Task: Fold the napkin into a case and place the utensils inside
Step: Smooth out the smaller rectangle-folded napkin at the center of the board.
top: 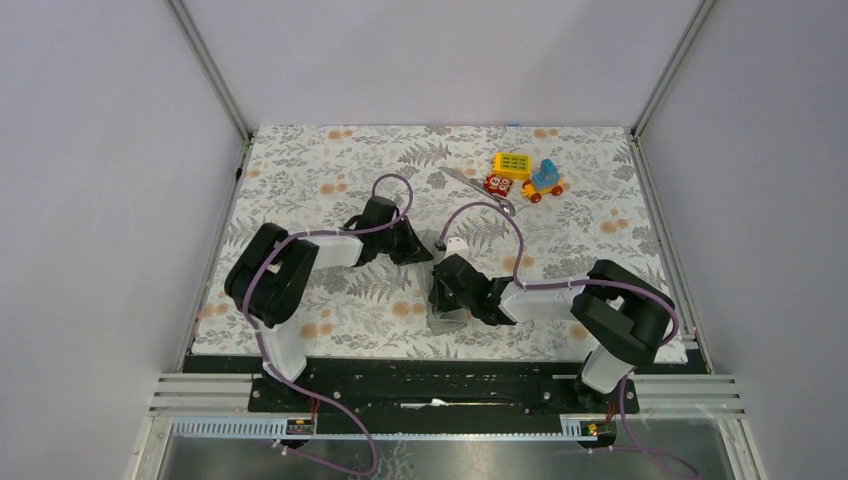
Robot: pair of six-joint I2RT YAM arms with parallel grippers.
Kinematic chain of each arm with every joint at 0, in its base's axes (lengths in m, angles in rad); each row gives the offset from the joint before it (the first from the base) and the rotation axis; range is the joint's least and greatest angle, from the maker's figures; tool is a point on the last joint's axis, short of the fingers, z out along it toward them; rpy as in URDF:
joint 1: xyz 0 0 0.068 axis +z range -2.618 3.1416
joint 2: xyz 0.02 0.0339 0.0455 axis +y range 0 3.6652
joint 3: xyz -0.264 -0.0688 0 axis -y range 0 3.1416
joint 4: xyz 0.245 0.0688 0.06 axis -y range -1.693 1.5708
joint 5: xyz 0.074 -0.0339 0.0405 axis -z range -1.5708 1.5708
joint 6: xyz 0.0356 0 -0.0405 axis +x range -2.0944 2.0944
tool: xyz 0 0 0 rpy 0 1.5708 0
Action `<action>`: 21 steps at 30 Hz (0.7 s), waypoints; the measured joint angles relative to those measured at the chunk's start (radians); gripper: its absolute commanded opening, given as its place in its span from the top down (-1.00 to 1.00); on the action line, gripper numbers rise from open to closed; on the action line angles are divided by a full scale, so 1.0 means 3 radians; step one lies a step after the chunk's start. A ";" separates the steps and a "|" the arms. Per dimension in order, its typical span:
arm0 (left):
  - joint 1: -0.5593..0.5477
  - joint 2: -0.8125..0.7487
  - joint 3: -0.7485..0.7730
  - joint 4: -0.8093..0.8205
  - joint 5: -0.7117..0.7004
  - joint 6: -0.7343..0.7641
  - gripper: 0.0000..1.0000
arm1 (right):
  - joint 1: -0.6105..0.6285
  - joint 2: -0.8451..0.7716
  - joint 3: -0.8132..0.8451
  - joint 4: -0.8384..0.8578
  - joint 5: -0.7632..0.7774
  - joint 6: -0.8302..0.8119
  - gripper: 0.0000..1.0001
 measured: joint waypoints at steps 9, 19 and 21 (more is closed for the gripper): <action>0.0081 0.0192 -0.0066 0.0080 0.0060 0.0111 1.00 | -0.0004 -0.0023 -0.0001 -0.0024 -0.0078 -0.0015 0.58; 0.0139 0.0163 -0.0206 0.0276 0.0140 0.0233 1.00 | -0.0259 -0.0280 0.0280 -0.0579 -0.0732 -0.0153 0.07; 0.0139 0.0163 -0.0211 0.0290 0.0141 0.0242 1.00 | -0.0287 -0.0268 0.0356 -0.0598 -0.0819 -0.0203 0.24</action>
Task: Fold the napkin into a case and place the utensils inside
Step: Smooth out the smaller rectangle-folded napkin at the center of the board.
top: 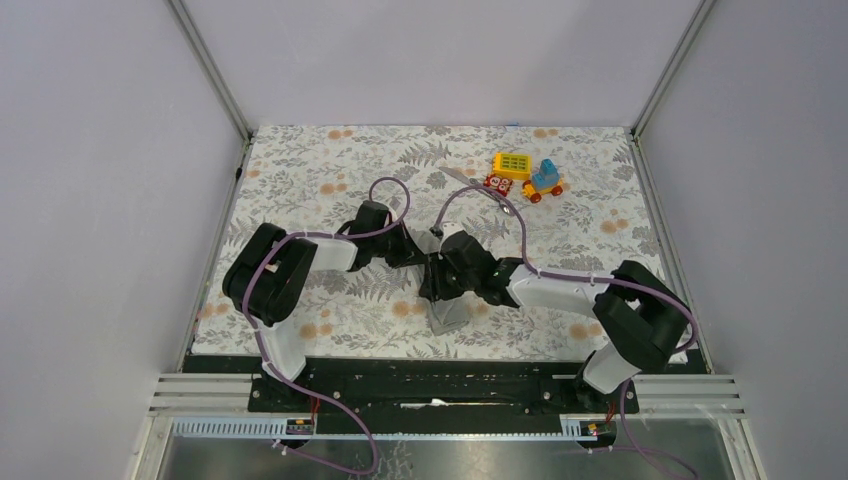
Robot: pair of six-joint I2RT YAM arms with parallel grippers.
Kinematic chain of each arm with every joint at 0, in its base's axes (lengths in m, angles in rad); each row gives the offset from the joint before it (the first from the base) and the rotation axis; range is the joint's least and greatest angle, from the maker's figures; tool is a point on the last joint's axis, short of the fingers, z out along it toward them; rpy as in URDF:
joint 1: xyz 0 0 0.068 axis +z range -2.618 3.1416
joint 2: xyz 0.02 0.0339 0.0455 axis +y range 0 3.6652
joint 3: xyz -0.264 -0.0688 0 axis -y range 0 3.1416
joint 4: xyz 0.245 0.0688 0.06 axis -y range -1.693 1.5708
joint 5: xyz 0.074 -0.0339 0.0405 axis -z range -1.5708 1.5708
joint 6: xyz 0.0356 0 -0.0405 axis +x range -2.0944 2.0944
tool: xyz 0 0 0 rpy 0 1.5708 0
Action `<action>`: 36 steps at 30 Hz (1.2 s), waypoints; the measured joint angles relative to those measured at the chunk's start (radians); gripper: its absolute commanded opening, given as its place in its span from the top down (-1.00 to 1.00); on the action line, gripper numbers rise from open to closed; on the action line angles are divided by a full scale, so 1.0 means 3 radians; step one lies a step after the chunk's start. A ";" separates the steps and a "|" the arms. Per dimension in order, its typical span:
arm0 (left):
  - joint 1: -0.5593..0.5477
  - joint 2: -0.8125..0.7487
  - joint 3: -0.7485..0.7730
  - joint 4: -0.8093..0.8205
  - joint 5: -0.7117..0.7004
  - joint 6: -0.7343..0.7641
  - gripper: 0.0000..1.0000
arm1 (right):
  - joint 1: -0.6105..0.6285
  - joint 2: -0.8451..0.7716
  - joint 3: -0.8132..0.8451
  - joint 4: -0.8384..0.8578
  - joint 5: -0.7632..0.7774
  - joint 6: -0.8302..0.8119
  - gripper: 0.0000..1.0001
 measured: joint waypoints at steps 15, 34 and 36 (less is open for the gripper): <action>0.0024 -0.0017 -0.0064 0.0094 0.0017 0.0036 1.00 | 0.0266 0.0001 -0.0234 -0.0188 0.0042 -0.0150 0.03; 0.0064 -0.0047 -0.0078 0.0058 0.0004 0.0079 1.00 | 0.0525 0.0444 0.0908 -0.1134 0.1136 -0.0662 -0.34; 0.0064 -0.0047 -0.0078 0.0060 0.0005 0.0079 1.00 | 0.0623 0.0590 0.0980 -0.1160 0.1320 -0.0660 -0.29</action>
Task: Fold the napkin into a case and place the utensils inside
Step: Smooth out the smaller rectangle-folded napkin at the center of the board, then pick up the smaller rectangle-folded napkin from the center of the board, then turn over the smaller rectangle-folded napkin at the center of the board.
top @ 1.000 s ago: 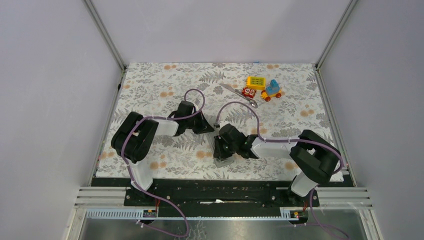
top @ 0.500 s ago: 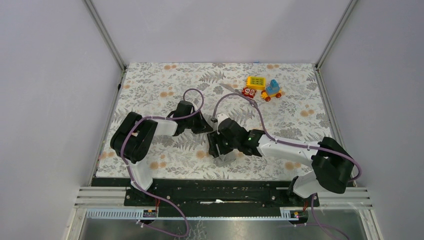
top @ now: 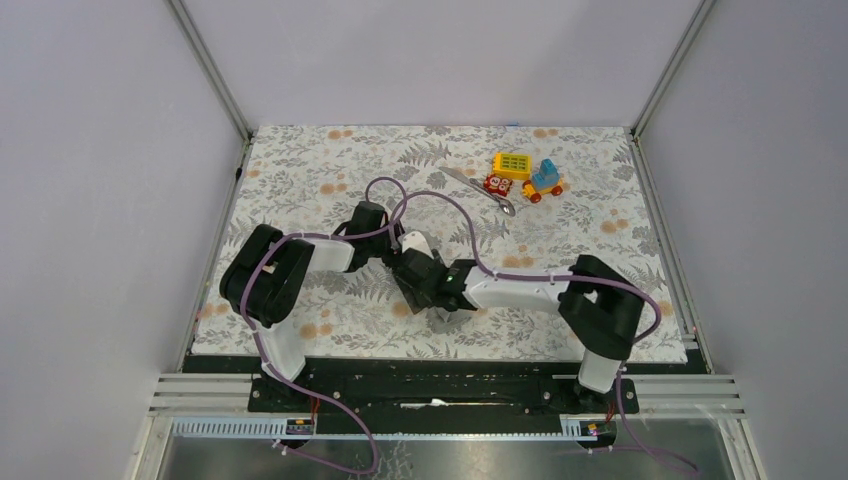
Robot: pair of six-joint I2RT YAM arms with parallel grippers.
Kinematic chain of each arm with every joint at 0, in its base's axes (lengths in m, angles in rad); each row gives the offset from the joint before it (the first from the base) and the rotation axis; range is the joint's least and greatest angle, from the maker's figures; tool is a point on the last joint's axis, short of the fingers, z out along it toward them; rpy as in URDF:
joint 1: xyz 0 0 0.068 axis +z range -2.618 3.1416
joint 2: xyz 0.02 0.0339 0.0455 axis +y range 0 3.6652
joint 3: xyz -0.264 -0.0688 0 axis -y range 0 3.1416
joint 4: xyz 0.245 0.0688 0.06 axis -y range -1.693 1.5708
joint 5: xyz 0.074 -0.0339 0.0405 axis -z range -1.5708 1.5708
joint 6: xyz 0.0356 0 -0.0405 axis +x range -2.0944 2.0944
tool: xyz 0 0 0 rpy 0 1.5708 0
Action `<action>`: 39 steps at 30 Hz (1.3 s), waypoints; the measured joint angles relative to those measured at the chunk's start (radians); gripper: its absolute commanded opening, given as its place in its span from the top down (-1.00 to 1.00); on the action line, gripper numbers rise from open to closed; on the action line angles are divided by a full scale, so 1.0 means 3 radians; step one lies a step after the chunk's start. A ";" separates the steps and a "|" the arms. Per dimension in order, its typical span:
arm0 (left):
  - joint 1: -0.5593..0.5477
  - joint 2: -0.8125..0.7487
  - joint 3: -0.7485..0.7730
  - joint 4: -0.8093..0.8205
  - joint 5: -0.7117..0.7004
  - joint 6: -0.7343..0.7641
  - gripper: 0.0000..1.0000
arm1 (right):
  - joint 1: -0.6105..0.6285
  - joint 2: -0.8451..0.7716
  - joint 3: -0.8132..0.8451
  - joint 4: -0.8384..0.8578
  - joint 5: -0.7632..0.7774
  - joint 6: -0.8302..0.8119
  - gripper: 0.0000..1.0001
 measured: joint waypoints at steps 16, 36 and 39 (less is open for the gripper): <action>0.0056 0.0000 -0.0014 0.0009 0.0058 0.0001 0.80 | 0.0308 0.0530 -0.0042 0.0439 0.1040 0.0181 0.80; 0.0572 -0.2076 0.0576 -0.1868 -0.0184 0.0567 -0.10 | -0.0189 -0.0304 -0.0963 0.1727 -0.1438 0.0404 1.00; 0.0662 -0.2368 0.0580 -0.2118 -0.0319 0.0652 -0.10 | -0.0407 -0.0259 -0.1058 0.2235 -0.2269 0.0876 1.00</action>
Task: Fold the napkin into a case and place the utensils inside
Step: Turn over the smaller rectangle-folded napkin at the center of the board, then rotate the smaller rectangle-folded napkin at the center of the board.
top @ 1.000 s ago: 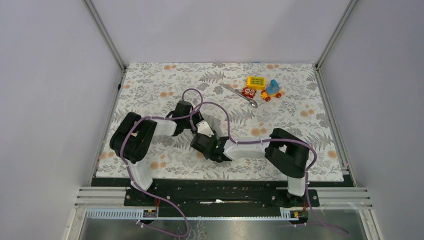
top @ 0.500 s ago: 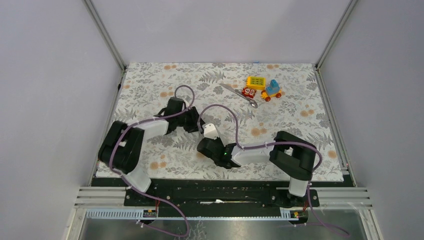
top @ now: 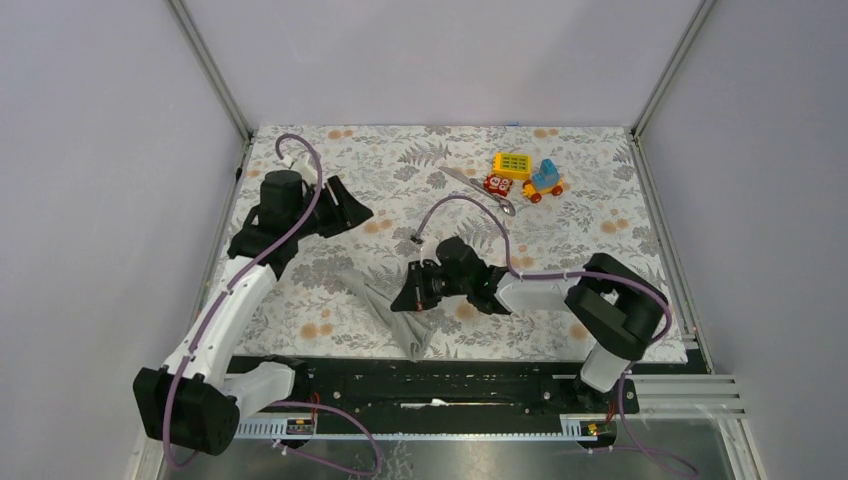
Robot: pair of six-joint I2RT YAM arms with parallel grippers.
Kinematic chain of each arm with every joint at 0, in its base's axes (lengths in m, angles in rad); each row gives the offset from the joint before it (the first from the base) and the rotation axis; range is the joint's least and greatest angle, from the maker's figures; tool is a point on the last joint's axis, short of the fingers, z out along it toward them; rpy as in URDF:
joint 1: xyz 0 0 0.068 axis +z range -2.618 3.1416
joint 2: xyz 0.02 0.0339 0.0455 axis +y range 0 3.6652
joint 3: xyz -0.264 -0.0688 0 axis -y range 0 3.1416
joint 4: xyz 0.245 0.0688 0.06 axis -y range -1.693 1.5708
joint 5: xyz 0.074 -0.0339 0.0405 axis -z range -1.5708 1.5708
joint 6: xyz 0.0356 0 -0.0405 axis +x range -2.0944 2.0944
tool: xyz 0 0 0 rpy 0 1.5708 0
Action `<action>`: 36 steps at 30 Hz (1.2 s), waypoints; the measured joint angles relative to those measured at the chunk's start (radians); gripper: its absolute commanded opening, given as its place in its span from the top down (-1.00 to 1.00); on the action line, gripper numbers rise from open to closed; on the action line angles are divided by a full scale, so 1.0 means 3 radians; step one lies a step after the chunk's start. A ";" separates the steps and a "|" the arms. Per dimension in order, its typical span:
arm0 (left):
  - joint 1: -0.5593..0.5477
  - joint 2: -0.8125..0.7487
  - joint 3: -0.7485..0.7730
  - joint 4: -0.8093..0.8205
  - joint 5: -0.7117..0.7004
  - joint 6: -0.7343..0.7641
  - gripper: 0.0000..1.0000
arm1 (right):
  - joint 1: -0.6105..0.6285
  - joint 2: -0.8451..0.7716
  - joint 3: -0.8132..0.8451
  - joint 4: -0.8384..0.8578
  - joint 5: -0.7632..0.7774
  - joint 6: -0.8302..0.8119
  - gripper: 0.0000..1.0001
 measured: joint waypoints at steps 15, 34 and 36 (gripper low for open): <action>0.0024 0.0058 -0.0189 -0.0371 0.0195 0.0107 -0.08 | -0.1102 0.1530 -0.0446 0.2411 -0.1756 0.2041 0.41; 0.0023 0.1312 -0.0931 0.1183 0.0631 -0.0373 0.65 | -0.0605 -0.0406 0.0589 -0.2078 -0.0112 -0.0585 0.29; 0.0023 0.1443 -0.0959 0.1305 0.0547 -0.0373 0.69 | -0.0464 -0.0425 0.0393 -0.1907 -0.0281 -0.0462 0.33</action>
